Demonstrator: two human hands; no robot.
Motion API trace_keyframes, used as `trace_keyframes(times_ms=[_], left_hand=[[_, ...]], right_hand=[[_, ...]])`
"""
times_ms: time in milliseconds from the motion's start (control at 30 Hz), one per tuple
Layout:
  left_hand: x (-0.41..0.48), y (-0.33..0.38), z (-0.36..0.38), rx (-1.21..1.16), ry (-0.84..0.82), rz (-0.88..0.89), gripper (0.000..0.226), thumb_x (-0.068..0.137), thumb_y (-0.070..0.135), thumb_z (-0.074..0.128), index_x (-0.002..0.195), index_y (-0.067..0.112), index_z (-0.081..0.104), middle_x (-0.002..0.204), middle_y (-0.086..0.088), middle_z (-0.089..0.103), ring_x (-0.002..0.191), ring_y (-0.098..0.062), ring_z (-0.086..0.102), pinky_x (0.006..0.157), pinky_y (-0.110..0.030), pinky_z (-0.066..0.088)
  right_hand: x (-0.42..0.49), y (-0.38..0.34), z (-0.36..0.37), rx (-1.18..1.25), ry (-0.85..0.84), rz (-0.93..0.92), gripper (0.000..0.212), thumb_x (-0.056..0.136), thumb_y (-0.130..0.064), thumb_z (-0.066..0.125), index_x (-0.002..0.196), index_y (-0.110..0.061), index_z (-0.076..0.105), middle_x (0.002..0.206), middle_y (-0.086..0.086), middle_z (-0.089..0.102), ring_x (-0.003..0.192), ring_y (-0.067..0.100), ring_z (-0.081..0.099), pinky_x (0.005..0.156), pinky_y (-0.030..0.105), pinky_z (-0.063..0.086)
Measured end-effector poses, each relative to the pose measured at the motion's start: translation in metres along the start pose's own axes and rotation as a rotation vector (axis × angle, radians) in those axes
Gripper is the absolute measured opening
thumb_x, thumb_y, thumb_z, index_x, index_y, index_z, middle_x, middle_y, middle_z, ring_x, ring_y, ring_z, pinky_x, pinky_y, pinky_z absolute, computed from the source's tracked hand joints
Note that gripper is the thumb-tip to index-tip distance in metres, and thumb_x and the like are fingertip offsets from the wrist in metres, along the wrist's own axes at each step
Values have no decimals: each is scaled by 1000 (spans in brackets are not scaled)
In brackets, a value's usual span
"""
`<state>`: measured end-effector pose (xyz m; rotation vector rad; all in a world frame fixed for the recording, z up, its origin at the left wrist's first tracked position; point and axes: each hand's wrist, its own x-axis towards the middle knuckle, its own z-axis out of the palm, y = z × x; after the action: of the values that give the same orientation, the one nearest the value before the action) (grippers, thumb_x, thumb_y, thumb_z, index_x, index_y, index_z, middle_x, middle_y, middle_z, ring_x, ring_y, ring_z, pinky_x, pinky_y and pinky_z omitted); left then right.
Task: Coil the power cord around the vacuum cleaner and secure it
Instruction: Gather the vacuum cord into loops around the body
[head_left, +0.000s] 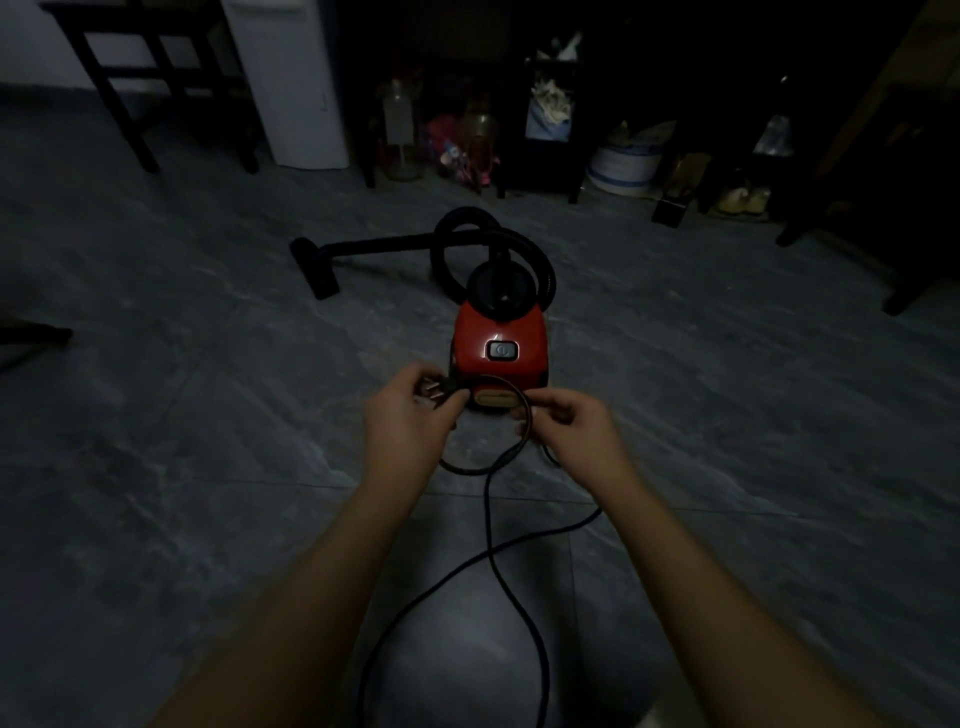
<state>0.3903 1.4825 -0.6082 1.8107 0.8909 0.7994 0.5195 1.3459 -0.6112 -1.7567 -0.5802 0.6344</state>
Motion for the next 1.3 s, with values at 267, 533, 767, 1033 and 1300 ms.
trace_keyframes(times_ms=[267, 533, 767, 1033, 1300], left_hand=[[-4, 8, 17, 201, -53, 95, 24, 76, 30, 81, 91, 23, 64, 80, 11, 66, 72, 0, 63, 65, -18, 51], [7, 6, 22, 313, -288, 237, 31, 78, 31, 75, 107, 27, 68, 97, 13, 70, 90, -3, 65, 84, -29, 55], [2, 10, 9, 464, -397, 417, 29, 88, 30, 68, 116, 31, 70, 102, 14, 73, 85, 4, 60, 73, -11, 45], [11, 7, 5, 142, -230, 210, 16, 88, 15, 69, 102, 16, 76, 88, 3, 75, 78, -8, 71, 76, -34, 60], [13, 4, -1, -26, -169, 17, 13, 87, 12, 71, 96, 19, 77, 84, -1, 76, 78, -19, 74, 74, -37, 61]], right_hand=[[-17, -4, -14, 101, -31, 1, 14, 92, -3, 61, 101, -9, 70, 93, 16, 75, 72, 9, 71, 64, 15, 53], [5, 3, -35, -186, -61, -72, 17, 92, -2, 61, 99, -13, 72, 82, -2, 75, 65, -1, 65, 66, 15, 50], [3, -7, -25, -210, -154, -101, 19, 89, -2, 65, 100, -14, 75, 92, 3, 76, 85, 8, 70, 76, 16, 55], [6, -11, -21, -178, -50, -185, 14, 90, -22, 67, 102, -22, 74, 96, -4, 75, 94, 11, 70, 90, 35, 57], [6, -6, -26, -209, 43, -194, 21, 92, -11, 64, 86, -30, 71, 82, -10, 72, 82, 3, 67, 83, 28, 55]])
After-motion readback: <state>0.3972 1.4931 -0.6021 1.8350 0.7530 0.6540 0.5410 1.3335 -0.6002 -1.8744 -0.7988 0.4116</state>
